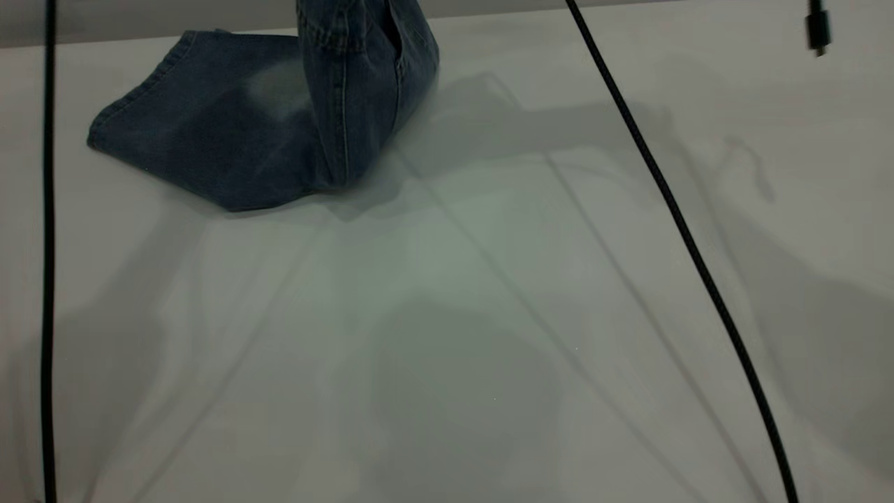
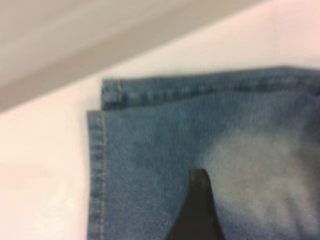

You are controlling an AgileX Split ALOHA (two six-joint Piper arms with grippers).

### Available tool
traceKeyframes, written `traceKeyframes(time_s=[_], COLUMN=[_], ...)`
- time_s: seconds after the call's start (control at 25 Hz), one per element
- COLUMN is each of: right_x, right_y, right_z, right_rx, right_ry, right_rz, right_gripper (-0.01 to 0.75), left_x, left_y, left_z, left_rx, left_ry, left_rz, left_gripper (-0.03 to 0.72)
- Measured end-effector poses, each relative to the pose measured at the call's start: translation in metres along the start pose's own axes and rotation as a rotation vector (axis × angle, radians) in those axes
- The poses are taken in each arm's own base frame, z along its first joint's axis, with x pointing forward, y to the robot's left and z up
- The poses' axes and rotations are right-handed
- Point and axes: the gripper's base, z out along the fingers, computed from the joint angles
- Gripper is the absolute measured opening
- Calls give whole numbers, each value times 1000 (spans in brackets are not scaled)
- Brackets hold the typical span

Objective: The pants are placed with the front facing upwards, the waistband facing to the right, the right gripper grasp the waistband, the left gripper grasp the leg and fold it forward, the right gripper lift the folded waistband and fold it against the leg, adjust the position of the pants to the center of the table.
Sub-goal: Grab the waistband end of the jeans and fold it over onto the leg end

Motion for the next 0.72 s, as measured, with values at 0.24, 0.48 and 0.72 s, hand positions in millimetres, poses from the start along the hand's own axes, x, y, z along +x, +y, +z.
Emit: traceKeyframes(time_s=[0.24,0.48,0.72], right_x=[8,13,11], right_y=[-19,-24,-23], right_z=[16,40,51], right_rx=[4,3,-10], right_ry=[12,-5,-31], right_rz=[41,60,53], right_gripper=[76,76,76], left_x=[-9,-13,-14], left_y=[5,2,-5], left_z=[-54,-90,-97], left_rx=[-10,42,128], left_ry=[-102,-178,-207], left_rz=[-9,9,32], left_gripper=[538,538,538])
